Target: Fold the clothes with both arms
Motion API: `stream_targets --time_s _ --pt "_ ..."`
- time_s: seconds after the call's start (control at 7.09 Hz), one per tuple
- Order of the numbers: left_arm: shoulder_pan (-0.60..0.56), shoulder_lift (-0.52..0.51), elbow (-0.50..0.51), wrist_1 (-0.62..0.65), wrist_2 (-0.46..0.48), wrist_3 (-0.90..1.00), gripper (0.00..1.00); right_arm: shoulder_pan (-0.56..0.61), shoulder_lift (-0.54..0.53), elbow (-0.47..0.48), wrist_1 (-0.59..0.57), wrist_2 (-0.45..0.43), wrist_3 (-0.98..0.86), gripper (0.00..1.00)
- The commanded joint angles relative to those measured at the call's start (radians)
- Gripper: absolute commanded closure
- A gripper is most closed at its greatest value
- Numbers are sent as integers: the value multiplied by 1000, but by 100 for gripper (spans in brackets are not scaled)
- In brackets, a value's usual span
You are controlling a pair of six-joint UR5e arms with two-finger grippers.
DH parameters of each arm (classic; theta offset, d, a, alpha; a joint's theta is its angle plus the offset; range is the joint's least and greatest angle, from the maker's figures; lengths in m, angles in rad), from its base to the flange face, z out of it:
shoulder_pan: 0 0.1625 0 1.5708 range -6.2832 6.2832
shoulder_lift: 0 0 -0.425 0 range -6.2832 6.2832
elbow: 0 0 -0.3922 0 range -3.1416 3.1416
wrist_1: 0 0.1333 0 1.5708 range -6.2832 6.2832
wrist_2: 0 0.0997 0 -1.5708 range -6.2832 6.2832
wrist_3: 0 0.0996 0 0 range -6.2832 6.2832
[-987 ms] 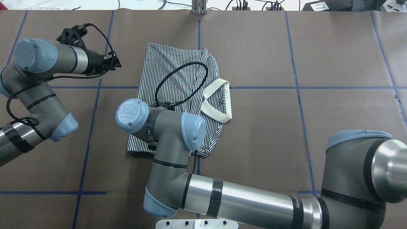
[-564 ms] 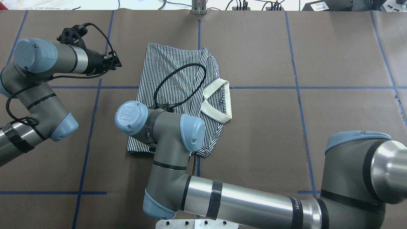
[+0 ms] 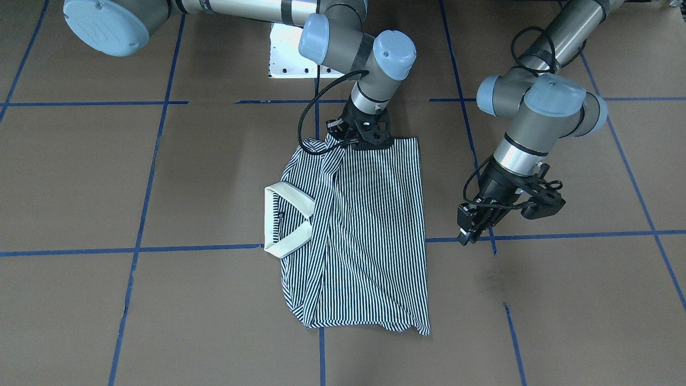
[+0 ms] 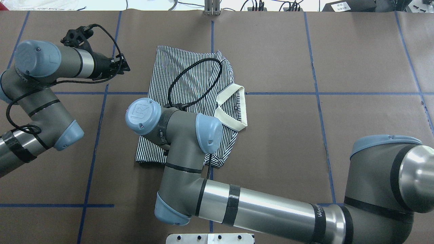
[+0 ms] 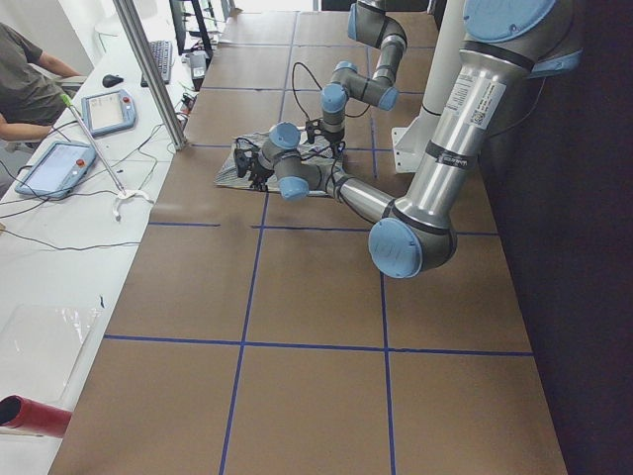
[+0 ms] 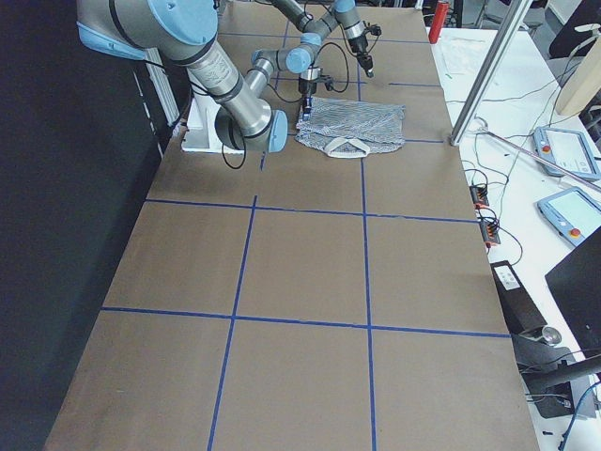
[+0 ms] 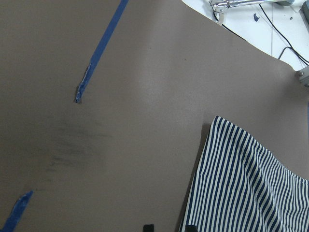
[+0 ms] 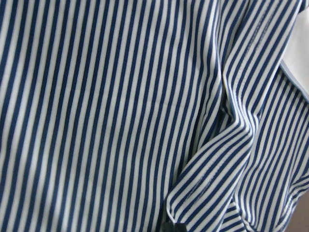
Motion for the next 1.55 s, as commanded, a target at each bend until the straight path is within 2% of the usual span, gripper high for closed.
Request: stream_targets --time_s 0.0,0.14,0.28,0.99,1.13,1.27,1.41 --pt "0 0 -2 0 0 0 67 10 -109 179 -76 4 -27 100" --pt "0 0 -3 0 0 -2 67 10 -204 274 -76 3 -27 100" --pt "2 -2 -9 0 0 -17 67 10 -243 307 -78 1 -26 100" --pt "17 -2 -29 0 3 -43 65 28 -329 372 -79 1 -53 97" --pt "17 -2 -31 0 3 -43 65 30 -373 416 -79 -2 -58 91" --pt "17 -2 -32 0 3 -44 64 25 -380 427 -79 -5 -44 71" --pt "21 -2 -32 0 3 -44 64 17 -386 425 -79 -10 -41 48"
